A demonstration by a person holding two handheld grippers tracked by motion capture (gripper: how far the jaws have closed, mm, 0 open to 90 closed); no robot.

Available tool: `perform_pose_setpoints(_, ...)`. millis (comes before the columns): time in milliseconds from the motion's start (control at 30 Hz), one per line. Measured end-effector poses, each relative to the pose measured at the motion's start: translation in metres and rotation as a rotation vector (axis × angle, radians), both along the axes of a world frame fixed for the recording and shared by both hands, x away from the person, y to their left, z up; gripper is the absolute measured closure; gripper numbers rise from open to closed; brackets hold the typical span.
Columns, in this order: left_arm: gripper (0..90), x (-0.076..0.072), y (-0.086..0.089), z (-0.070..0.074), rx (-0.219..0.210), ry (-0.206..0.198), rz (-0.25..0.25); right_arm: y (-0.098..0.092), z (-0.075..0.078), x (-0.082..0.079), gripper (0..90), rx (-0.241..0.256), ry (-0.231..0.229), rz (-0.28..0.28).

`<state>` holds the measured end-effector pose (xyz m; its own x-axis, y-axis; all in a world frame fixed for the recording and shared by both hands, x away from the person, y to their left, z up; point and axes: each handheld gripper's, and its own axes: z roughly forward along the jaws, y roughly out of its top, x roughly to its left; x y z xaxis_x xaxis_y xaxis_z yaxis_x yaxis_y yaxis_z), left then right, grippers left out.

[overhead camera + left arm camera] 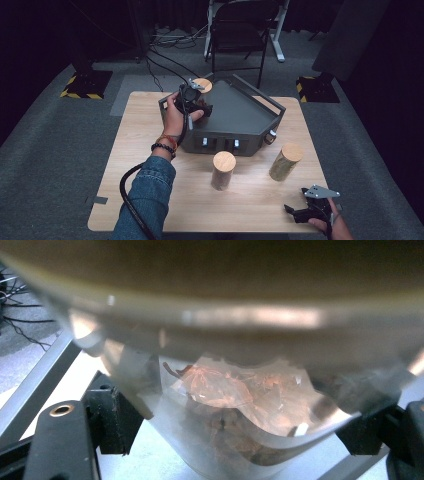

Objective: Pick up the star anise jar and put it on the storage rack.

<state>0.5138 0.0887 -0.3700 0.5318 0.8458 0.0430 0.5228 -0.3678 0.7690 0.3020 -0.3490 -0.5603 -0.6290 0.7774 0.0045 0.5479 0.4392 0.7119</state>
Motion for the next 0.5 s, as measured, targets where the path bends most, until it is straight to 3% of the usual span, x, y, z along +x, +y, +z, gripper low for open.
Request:
perform_pose_setpoints(200,10.9,0.0002,0.0029,0.0009,0.002,0.003,-0.012,0.0000,0.0000,0.0000,0.0,0.000,0.000,0.000)
perform_pose_setpoints(300,5.5,-0.0008,0.0060,0.0017,0.009,-0.017,0.013,0.0000,0.0000,0.0000,0.0,0.000,0.000,-0.001)
perform_pose_setpoints(500,1.7,-0.0018,0.0061,0.0017,0.034,-0.026,0.017,0.0000,0.0000,-0.0001,0.0,0.000,0.000,-0.001)
